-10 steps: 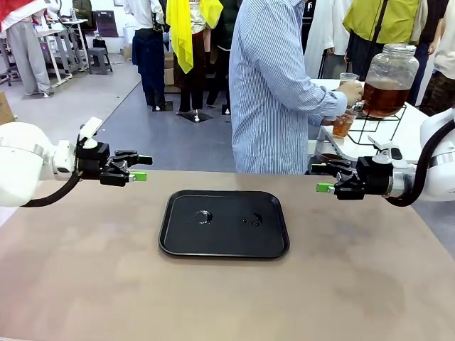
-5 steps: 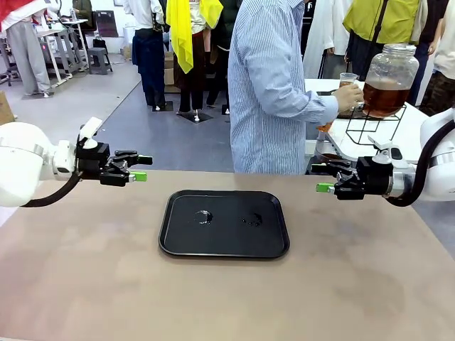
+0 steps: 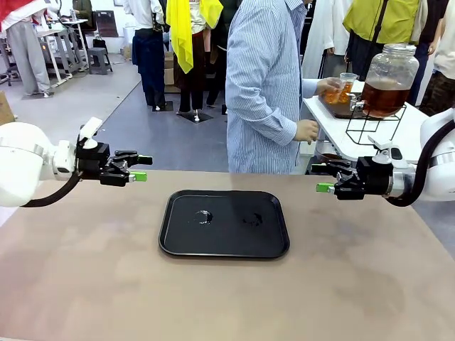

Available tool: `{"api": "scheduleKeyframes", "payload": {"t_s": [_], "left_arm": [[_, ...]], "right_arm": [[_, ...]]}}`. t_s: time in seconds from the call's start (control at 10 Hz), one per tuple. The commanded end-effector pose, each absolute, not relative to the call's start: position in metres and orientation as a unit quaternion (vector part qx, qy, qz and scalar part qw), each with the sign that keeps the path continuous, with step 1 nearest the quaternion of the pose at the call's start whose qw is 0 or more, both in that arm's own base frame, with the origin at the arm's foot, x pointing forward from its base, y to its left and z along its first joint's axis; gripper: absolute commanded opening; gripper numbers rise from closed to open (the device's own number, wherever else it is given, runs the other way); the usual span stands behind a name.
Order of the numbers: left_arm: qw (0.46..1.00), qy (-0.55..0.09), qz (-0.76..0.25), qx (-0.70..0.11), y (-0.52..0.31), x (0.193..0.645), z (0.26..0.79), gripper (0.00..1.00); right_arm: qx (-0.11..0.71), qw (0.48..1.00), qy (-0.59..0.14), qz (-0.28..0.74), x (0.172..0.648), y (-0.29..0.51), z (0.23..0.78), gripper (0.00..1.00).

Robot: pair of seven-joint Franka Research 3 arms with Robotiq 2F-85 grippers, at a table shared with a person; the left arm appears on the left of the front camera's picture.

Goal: Pour the drink into the iced cup.
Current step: Open the gripper to release the iced cup you were holding.

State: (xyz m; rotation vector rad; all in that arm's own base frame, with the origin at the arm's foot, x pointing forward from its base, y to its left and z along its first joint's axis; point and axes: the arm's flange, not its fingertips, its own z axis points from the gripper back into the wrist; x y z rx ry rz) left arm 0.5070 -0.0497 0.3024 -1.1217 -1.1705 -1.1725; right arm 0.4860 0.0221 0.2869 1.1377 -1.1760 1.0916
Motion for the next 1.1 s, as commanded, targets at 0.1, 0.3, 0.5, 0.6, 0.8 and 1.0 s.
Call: {"api": "scheduleKeyframes", "payload": {"t_s": [0.1, 0.3, 0.5, 0.6, 0.8, 1.0], "left_arm": [[0.539, -0.493, -0.494, -0.470, -0.0503, 0.5077, 0.3041, 1.00], [0.539, -0.493, -0.494, -0.470, -0.0503, 0.5077, 0.3041, 1.00], [0.539, -0.493, -0.494, -0.470, -0.0503, 0.5077, 0.3041, 1.00], [0.539, -0.493, -0.494, -0.470, -0.0503, 0.5077, 0.3041, 1.00], [0.539, -0.493, -0.494, -0.470, -0.0503, 0.5077, 0.3041, 1.00], [0.539, -0.493, -0.494, -0.470, -0.0503, 0.5077, 0.3041, 1.00]], "right_arm": [[0.480, 0.553, -0.498, 0.465, 0.4878, 0.0238, 0.2897, 1.00], [0.480, 0.553, -0.498, 0.465, 0.4878, 0.0238, 0.2897, 1.00], [0.480, 0.553, -0.498, 0.465, 0.4878, 0.0238, 0.2897, 1.00], [0.480, 0.553, -0.498, 0.465, 0.4878, 0.0238, 0.2897, 1.00], [0.480, 0.553, -0.498, 0.465, 0.4878, 0.0238, 0.2897, 1.00], [0.480, 0.553, -0.498, 0.465, 0.4878, 0.0238, 0.2897, 1.00]]}}
